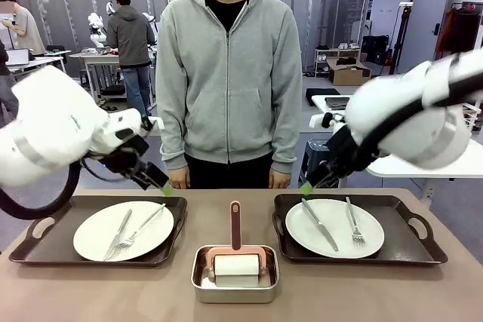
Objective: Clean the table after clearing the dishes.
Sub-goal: When the left (or right) Handle tray is removed, use the left hand (or right hand) to clean the left (or right) side of the table with the Lint Roller.
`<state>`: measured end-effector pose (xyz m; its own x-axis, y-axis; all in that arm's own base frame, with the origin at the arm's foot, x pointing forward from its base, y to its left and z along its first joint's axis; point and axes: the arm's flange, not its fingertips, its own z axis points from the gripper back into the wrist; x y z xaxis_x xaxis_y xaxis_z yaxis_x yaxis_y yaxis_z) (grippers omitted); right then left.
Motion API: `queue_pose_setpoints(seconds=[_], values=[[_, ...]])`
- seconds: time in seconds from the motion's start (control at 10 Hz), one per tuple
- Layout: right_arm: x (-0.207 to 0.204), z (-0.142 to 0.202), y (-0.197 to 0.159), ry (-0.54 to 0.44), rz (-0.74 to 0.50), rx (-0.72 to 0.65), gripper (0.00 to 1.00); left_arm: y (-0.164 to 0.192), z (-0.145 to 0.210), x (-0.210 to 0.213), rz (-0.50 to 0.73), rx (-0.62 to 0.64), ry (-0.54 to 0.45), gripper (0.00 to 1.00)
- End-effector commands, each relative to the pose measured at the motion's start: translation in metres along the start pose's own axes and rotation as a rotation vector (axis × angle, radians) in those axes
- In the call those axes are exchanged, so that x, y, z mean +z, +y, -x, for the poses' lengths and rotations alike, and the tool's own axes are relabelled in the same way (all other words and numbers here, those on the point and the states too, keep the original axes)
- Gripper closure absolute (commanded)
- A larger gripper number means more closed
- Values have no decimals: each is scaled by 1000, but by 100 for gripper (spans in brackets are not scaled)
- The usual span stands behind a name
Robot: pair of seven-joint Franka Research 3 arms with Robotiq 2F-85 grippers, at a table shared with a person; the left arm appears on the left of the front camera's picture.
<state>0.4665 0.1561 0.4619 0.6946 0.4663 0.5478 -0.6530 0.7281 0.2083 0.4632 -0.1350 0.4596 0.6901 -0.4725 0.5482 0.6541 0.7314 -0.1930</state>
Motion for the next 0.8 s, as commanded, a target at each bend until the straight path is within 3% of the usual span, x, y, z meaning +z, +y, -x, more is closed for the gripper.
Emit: queue_pose_setpoints(seconds=[0.0,0.3,0.5,0.7], values=[[6,-9,-40,-13,-200,-104,0,48,0,16,287,32,37,0],[43,13,-81,-146,-533,-317,0,96,31,52,619,121,-160,0],[70,54,-120,-250,-633,-491,0,135,75,76,687,297,-263,0],[107,103,-161,-322,-622,-561,0,182,130,109,675,455,-362,0]])
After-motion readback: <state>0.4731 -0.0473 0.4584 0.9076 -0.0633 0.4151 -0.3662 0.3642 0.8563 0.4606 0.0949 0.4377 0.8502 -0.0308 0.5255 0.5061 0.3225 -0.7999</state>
